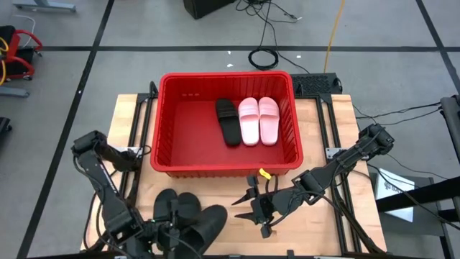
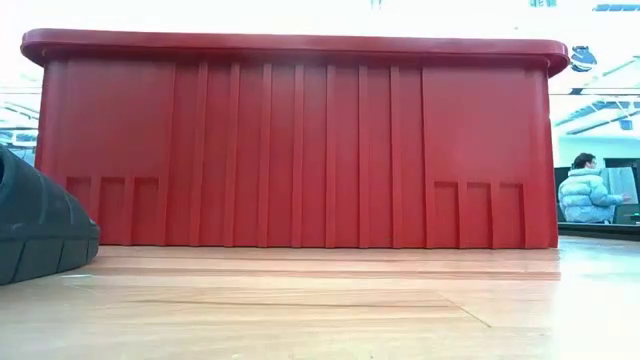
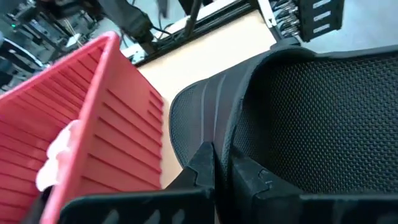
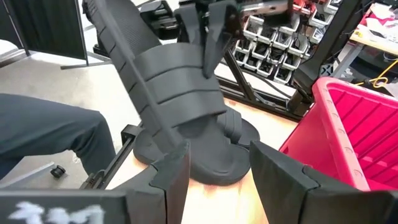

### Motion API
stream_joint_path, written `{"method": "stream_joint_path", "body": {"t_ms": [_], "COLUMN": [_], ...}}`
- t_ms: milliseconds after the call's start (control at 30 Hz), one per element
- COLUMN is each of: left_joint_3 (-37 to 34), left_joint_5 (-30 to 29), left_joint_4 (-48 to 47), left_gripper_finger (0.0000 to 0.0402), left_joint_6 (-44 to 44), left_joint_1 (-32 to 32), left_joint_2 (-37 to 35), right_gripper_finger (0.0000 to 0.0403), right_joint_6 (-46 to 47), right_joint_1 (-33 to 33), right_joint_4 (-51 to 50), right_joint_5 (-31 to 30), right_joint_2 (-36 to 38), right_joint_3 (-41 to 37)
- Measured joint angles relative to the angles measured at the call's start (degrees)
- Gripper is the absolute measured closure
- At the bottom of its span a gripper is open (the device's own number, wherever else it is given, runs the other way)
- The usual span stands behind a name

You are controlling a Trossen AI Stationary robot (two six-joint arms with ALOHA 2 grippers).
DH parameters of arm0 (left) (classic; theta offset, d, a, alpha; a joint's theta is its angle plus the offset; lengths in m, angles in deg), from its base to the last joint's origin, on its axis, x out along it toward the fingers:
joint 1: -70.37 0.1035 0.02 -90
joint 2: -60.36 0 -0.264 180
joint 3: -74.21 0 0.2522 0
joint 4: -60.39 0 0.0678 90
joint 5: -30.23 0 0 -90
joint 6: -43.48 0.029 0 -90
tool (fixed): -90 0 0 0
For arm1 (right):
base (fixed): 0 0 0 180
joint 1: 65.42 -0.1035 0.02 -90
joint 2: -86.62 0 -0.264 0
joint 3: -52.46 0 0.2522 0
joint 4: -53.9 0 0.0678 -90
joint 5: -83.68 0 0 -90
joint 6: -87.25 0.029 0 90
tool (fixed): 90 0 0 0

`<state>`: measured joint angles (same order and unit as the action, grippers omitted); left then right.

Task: Pick and place slides into bin
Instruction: Put the black slipper into the red bin

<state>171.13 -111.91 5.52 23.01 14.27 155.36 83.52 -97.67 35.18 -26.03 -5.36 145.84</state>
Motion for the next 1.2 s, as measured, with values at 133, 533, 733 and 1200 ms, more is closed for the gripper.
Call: {"method": "stream_joint_path", "body": {"t_ms": [133,533,733,1200], "left_joint_3": [0.0,0.0,0.0,-2.76], "left_joint_5": [-1.68,-2.38,-2.42,-1.73], "left_joint_4": [-0.46,-8.98,-14.43,-18.63], "left_gripper_finger": [0.0396,0.0397,0.0386,0.0384], "left_joint_6": [1.77,3.91,5.73,12.36], "left_joint_1": [0.62,4.39,8.61,25.03], "left_joint_2": [-1.34,-7.79,-12.72,-21.83], "right_gripper_finger": [0.0248,0.0248,0.0248,0.0248], "right_joint_6": [0.0,-2.24,-5.86,-6.11], "right_joint_1": [0.0,0.0,0.34,7.27], "right_joint_4": [0.01,0.16,0.01,-2.92], "right_joint_5": [0.0,-2.23,-10.17,-10.4], "right_joint_2": [0.0,-0.04,-0.07,-0.09], "right_joint_3": [0.0,0.0,0.0,0.0]}}
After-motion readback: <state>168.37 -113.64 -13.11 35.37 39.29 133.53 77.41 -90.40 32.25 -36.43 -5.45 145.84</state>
